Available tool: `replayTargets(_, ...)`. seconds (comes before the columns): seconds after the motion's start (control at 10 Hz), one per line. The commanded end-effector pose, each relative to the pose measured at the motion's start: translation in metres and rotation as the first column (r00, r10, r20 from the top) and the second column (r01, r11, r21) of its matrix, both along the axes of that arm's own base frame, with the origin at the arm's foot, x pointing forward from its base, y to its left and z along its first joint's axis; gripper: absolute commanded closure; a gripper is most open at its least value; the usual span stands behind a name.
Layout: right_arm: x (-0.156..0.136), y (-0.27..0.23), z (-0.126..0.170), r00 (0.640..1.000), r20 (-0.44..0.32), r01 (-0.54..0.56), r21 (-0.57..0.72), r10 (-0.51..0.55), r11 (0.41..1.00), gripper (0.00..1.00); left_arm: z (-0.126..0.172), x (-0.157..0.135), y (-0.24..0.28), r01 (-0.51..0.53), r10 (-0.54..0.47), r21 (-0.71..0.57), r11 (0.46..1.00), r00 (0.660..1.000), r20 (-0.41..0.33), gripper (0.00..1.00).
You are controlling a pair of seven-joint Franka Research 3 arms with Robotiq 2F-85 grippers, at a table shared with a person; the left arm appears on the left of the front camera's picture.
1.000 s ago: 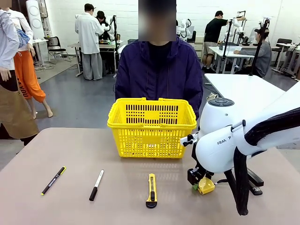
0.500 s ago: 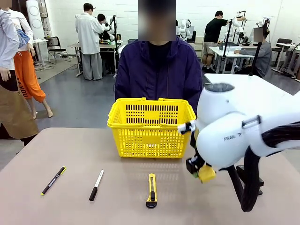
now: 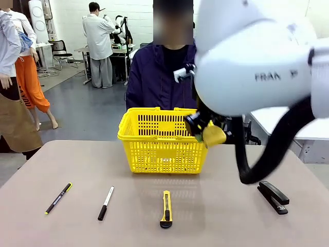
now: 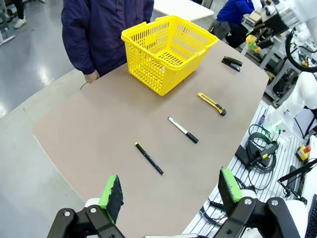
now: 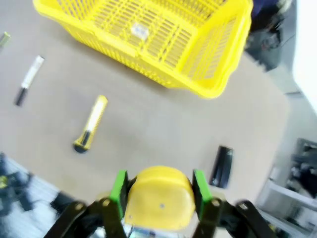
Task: Place the items the person wants into the basket.
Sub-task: Pick up the item the person points to and place it in the Market Basket.
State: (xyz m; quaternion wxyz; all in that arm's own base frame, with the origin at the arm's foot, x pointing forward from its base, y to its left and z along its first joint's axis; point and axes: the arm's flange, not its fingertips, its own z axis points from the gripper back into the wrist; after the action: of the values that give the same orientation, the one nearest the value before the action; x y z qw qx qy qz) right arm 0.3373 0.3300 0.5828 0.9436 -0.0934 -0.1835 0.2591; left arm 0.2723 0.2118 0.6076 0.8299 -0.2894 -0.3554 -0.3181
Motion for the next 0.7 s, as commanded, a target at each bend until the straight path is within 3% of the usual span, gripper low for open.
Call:
replayTargets(0.0,0.050,0.034,0.010,0.998,0.059,-0.016,-0.002,0.016,1.000,1.00,0.001,0.000,0.002,0.014,-0.013,-0.012,1.000,1.000,0.021,0.00)
replayTargets(0.2,0.113,0.040,0.011,0.997,0.057,-0.055,0.034,0.053,0.998,1.00,0.001,0.000,0.002,0.014,-0.013,-0.012,1.000,1.000,0.021,0.00)
replayTargets(0.4,0.164,0.029,-0.012,0.994,0.008,-0.114,0.084,0.114,0.990,1.00,0.001,0.000,0.002,0.014,-0.013,-0.012,1.000,1.000,0.021,0.00)
replayTargets(0.6,0.206,0.010,-0.037,0.990,-0.071,-0.105,0.174,0.119,0.979,1.00,0.001,0.000,0.002,0.014,-0.013,-0.012,1.000,1.000,0.021,0.00)
